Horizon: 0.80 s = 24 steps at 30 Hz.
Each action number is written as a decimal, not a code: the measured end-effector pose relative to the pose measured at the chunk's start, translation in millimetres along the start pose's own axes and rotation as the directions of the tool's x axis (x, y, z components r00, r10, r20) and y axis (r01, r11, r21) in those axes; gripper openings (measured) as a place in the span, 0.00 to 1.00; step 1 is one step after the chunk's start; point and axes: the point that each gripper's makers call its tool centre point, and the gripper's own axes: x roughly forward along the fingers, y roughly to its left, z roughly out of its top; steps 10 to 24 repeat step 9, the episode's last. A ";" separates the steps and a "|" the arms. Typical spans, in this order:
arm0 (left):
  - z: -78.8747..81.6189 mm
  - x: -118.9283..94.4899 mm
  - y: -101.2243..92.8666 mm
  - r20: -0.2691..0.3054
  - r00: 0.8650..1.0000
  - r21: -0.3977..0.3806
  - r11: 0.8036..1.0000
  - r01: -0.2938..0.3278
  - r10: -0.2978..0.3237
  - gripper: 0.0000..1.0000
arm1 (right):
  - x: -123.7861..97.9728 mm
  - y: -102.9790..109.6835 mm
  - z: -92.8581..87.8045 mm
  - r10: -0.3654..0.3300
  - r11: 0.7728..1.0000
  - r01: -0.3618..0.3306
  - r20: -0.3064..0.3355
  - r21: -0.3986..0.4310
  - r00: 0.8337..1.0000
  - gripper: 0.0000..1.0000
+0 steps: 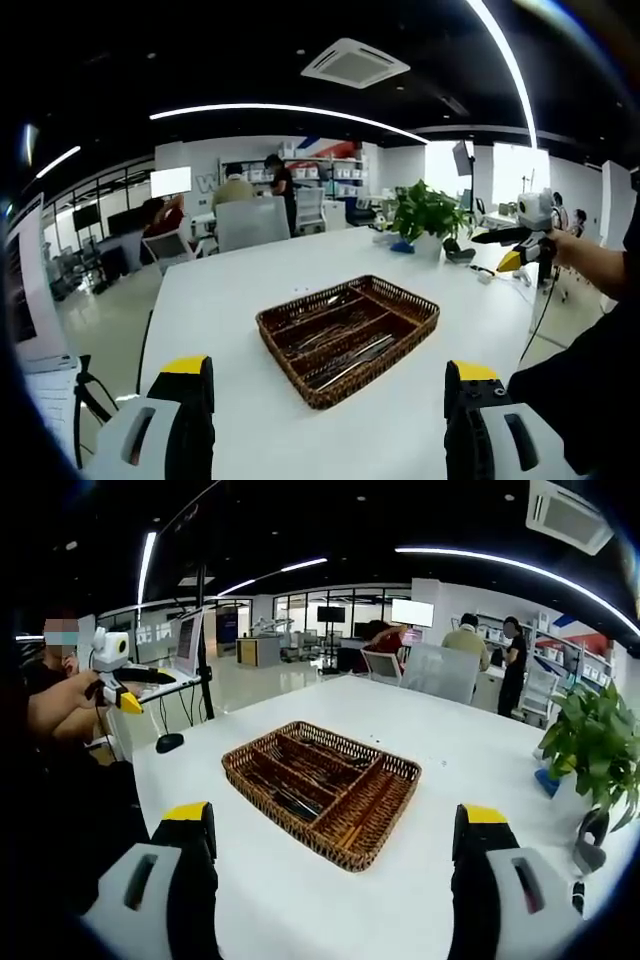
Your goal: Arrange the knives, forks, and spoons in their matching storage slots by inserting each utensil handle-first until every utensil is classified and aligned in the correct compartment
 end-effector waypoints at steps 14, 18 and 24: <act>-1.6 2.3 -0.1 -0.001 1.000 -0.001 1.000 -0.001 0.001 1.00 | -0.4 -0.6 -1.7 0.000 1.000 0.000 0.000 0.004 1.000 0.99; -1.6 2.3 -0.1 -0.001 1.000 -0.001 1.000 -0.001 0.001 1.00 | -0.4 -0.6 -1.7 0.000 1.000 0.000 0.000 0.004 1.000 0.99; -1.6 2.3 -0.1 -0.001 1.000 -0.001 1.000 -0.001 0.001 1.00 | -0.4 -0.6 -1.7 0.000 1.000 0.000 0.000 0.004 1.000 0.99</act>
